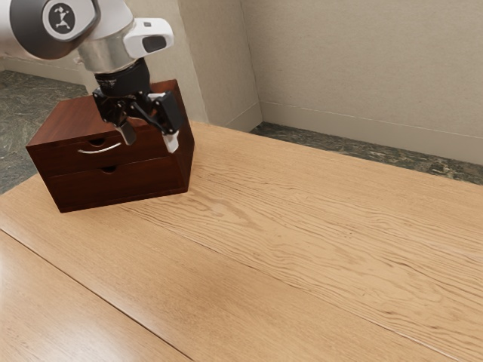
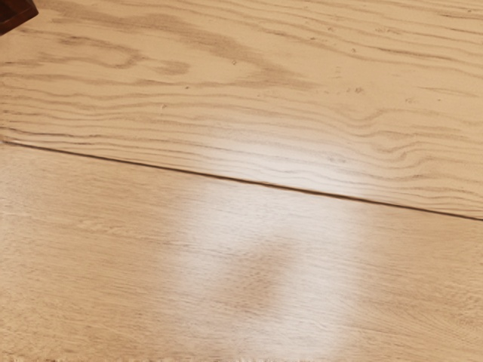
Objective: Pull the drawer handle with one arm to open the drawer
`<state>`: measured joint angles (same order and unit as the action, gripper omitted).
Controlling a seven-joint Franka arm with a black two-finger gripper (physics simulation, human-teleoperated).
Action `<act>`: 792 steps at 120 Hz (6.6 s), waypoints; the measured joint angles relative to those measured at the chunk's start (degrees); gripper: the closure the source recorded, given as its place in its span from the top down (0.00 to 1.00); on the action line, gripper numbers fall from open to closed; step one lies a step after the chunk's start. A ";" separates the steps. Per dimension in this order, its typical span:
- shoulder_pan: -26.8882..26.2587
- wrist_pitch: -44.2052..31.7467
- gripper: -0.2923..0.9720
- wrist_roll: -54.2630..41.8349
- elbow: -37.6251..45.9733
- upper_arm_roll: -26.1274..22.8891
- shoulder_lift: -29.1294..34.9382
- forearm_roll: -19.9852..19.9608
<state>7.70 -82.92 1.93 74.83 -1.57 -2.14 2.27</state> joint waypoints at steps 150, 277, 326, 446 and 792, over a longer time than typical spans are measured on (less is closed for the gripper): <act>5.90 2.99 0.77 64.58 -11.67 10.13 -3.74 -3.98; 5.04 -33.87 0.76 84.31 17.82 18.37 0.11 -3.25; 7.90 -35.70 0.76 86.32 18.05 18.29 -2.34 -3.61; 11.06 -44.08 0.63 87.46 13.94 18.42 -10.09 -8.00; 15.11 -31.11 0.15 87.35 26.87 14.81 2.50 -9.38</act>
<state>22.80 -114.03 89.28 101.70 13.24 0.37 -7.12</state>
